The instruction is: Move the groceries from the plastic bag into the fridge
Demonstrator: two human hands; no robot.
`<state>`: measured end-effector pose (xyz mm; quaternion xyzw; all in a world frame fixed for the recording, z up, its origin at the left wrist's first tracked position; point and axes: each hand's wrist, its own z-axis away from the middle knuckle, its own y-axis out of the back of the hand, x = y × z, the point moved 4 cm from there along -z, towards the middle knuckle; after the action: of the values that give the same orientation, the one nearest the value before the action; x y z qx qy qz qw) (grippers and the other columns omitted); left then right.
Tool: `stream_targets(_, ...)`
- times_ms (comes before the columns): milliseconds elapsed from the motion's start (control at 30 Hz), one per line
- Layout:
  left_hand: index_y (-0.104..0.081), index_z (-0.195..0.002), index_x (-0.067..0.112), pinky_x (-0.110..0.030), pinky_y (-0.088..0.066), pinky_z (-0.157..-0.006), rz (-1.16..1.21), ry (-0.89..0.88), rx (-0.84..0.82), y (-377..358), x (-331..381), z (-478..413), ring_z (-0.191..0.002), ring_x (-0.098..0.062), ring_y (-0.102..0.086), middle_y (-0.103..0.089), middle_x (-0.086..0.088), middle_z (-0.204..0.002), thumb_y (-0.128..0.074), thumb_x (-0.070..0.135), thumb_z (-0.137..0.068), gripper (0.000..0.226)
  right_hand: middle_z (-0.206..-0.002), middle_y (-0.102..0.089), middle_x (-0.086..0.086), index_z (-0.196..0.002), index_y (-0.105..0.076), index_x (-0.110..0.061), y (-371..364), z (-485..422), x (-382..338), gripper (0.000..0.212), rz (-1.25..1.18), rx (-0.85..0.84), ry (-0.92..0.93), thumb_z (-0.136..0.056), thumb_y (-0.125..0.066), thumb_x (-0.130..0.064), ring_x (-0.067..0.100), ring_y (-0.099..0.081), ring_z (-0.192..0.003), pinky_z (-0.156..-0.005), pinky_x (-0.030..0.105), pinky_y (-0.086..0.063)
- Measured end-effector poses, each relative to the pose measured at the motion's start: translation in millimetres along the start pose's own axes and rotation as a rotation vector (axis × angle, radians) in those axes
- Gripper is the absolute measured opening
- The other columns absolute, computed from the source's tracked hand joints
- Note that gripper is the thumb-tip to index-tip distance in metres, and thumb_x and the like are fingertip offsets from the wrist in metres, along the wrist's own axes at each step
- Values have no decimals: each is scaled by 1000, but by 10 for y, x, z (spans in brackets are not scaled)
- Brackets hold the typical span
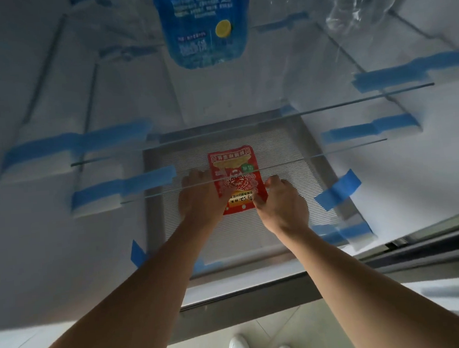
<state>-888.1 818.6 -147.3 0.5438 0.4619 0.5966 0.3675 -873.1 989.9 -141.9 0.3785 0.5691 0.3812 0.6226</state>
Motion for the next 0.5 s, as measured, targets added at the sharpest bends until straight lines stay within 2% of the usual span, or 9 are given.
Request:
stream_targets(167,-39,-146,27,-44,-42,-103,-145,-139,25,134,71,329,-132,-27,-44,-47,-5,-146,-57,56,-89,66,-102,-63,4,-111,-58,-16,219,176,-9,33,225,108,220,-94,-57,-44,24,-61,-93,-82,40,-53)
stream_targets(267,-39,-147,23,-44,-48,-98,-188,-226,47,274,156,592,-126,-24,-50,-52,-3,-142,-48,57,-91,66,-109,-66,5,-116,-59,-17,365,332,-40,38,272,133,303,-89,-62,-43,24,-62,-99,-87,40,-54)
stream_targets(367,-40,-146,21,-45,-48,-100,-154,-278,51,447,264,861,-124,-22,-53,-55,-3,-140,-38,57,-90,67,-118,-68,6,-121,-61,-16,549,518,-84,45,290,134,349,-85,-68,-42,26,-62,-110,-96,43,-52)
stream_targets(500,-38,-144,23,-41,-45,-104,-109,-326,85,791,411,1201,-122,-21,-55,-55,-2,-138,-50,54,-86,67,-129,-64,8,-132,-57,-18,883,825,-194,56,315,163,398,-84,-70,-44,28,-59,-122,-107,46,-46)
